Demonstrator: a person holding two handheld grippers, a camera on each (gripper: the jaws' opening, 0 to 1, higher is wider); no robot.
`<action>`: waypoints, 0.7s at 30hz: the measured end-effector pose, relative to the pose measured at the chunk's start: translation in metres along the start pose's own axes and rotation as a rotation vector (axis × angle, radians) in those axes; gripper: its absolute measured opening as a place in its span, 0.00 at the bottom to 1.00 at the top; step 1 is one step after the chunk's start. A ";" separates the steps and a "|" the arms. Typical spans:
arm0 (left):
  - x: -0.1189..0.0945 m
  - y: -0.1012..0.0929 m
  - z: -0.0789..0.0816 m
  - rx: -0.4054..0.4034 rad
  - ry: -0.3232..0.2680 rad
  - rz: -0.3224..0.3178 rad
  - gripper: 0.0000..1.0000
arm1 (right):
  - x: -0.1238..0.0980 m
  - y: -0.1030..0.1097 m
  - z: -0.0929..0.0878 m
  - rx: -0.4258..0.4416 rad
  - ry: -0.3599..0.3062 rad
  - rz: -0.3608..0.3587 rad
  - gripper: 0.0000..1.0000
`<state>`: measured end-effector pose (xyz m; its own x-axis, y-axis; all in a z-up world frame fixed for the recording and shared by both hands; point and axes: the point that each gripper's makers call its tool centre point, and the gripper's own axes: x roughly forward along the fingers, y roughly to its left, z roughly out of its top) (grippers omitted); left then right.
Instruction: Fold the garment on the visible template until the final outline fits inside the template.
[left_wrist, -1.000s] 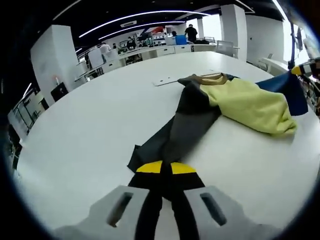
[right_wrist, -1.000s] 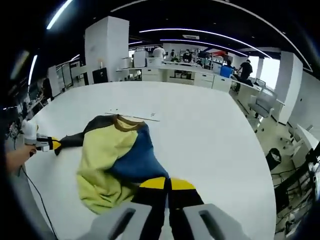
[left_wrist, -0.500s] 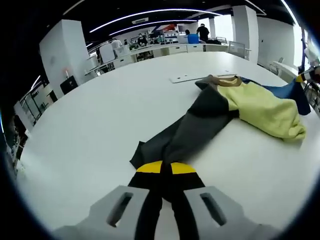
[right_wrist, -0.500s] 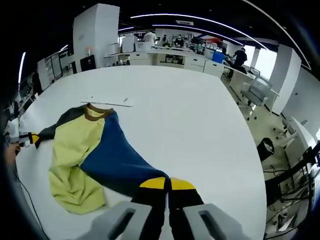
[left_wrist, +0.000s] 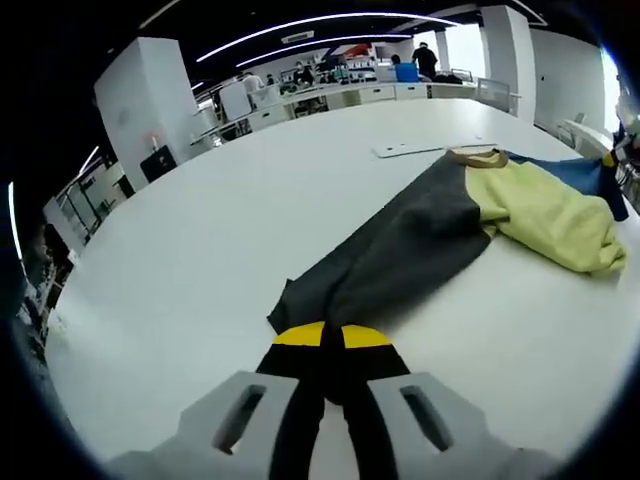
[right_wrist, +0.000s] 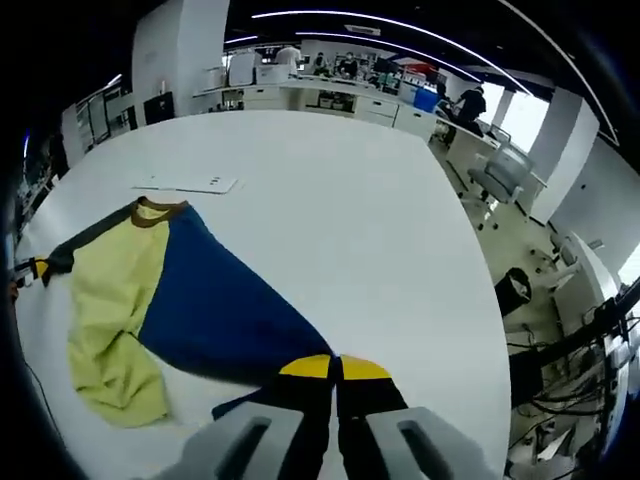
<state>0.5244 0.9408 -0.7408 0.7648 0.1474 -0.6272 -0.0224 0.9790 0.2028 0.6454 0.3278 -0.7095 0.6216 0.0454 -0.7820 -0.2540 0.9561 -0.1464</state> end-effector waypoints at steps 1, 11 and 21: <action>-0.001 0.001 -0.001 0.001 0.004 0.003 0.01 | 0.001 -0.001 0.000 -0.004 0.004 0.002 0.00; -0.003 0.004 -0.004 -0.025 0.007 -0.012 0.01 | 0.009 -0.001 -0.004 0.032 0.038 0.040 0.00; -0.025 0.001 0.013 -0.149 -0.112 -0.061 0.28 | -0.006 0.006 -0.002 0.054 -0.016 0.067 0.29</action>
<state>0.5135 0.9359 -0.7149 0.8343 0.0788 -0.5457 -0.0628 0.9969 0.0480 0.6385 0.3325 -0.7064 0.6162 0.1141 -0.7793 -0.2551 0.9650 -0.0605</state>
